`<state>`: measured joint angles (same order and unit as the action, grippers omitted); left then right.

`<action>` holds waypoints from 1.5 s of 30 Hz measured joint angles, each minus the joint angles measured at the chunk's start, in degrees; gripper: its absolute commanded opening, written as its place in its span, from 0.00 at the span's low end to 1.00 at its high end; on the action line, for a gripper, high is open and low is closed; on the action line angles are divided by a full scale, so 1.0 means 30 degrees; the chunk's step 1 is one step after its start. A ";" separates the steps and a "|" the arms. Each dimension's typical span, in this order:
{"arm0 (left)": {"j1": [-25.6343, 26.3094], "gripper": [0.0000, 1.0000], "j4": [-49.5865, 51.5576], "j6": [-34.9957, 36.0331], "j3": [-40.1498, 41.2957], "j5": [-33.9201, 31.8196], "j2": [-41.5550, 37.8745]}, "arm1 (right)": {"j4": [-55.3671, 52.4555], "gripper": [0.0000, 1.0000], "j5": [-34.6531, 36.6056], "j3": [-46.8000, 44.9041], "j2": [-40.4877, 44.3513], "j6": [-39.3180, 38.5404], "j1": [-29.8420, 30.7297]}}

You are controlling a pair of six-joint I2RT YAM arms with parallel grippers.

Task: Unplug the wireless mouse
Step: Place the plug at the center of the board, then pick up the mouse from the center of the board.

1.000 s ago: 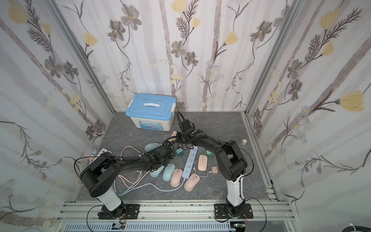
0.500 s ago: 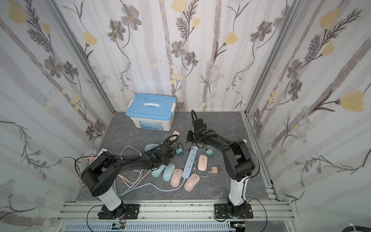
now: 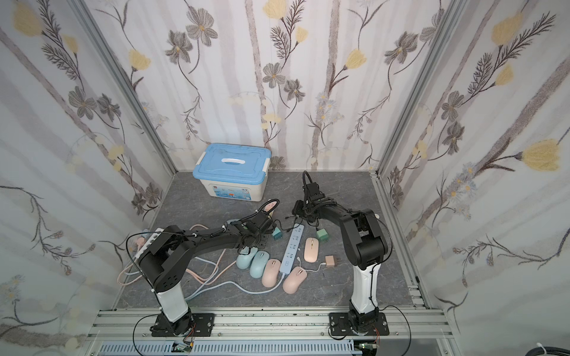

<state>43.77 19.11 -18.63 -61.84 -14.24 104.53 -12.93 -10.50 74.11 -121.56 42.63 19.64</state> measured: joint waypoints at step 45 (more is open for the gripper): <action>-0.0204 0.73 0.2907 -0.3876 0.3832 0.3963 -0.6288 | 0.4911 0.90 0.1188 -0.9056 1.0666 0.0758 0.2346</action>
<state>43.16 27.83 -30.26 -50.35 -2.35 85.67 1.80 -6.94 46.94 -89.56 44.91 26.68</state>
